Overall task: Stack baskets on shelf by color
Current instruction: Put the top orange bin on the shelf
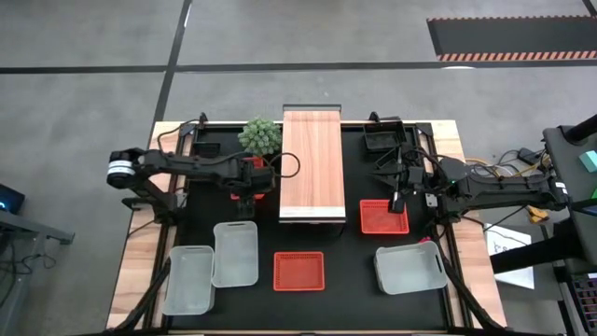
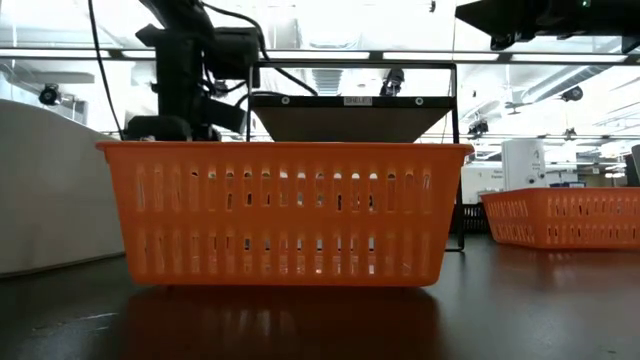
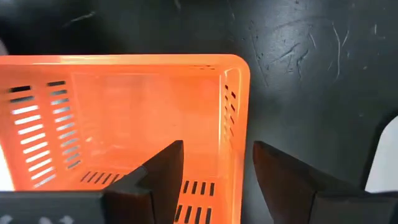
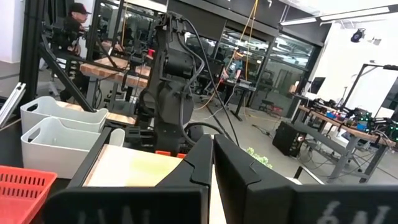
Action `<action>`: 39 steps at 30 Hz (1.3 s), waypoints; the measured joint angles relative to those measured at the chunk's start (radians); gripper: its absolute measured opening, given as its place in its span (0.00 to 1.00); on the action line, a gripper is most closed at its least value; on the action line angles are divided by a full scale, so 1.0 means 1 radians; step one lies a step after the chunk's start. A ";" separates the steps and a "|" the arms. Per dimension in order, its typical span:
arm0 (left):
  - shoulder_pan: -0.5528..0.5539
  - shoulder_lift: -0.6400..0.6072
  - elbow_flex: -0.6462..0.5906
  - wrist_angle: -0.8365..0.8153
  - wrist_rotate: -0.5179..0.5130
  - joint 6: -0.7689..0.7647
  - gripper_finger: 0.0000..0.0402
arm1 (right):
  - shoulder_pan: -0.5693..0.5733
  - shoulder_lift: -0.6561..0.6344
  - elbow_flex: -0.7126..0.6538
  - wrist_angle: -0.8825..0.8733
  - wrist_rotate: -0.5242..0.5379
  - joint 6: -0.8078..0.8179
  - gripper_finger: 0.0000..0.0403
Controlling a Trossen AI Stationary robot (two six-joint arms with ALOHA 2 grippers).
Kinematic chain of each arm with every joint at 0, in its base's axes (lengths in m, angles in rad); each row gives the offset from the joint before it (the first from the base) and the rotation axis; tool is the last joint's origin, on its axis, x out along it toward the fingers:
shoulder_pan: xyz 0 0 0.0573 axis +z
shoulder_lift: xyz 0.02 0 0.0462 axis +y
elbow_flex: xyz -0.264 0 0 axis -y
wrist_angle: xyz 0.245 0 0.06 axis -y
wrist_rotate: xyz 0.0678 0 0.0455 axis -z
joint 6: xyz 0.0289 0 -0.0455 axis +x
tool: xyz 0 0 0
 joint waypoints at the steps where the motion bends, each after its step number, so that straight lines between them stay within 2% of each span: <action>1: 0.002 0.004 0.000 0.006 0.007 0.002 0.44 | 0.000 0.000 0.000 -0.001 0.000 0.000 0.02; 5: 0.004 0.007 -0.001 0.018 0.010 0.023 0.44 | 0.000 0.000 0.000 -0.001 0.000 -0.001 0.02; 8: 0.004 0.007 -0.002 0.018 0.010 0.025 0.40 | 0.000 0.000 0.000 -0.002 0.000 -0.001 0.02; 12: 0.004 0.002 -0.002 0.017 0.009 0.025 0.29 | 0.000 0.000 0.000 -0.002 0.000 -0.004 0.02; 19: 0.004 0.001 -0.002 0.011 0.022 0.025 0.04 | 0.000 0.000 0.000 -0.002 0.000 -0.004 0.02; 23: 0.003 -0.004 -0.002 -0.006 0.024 0.026 0.02 | 0.000 0.000 0.000 -0.002 0.000 -0.004 0.02; 31: -0.042 -0.080 0.098 -0.301 -0.038 -0.021 0.00 | 0.000 0.000 0.000 -0.005 0.000 -0.001 0.02; 35: -0.116 -0.139 0.175 -0.437 -0.041 -0.033 0.00 | 0.000 0.000 0.000 -0.012 0.000 -0.001 0.02; 39: -0.219 -0.185 0.283 -0.591 -0.040 0.048 0.00 | 0.000 0.000 -0.001 -0.031 0.000 0.000 0.02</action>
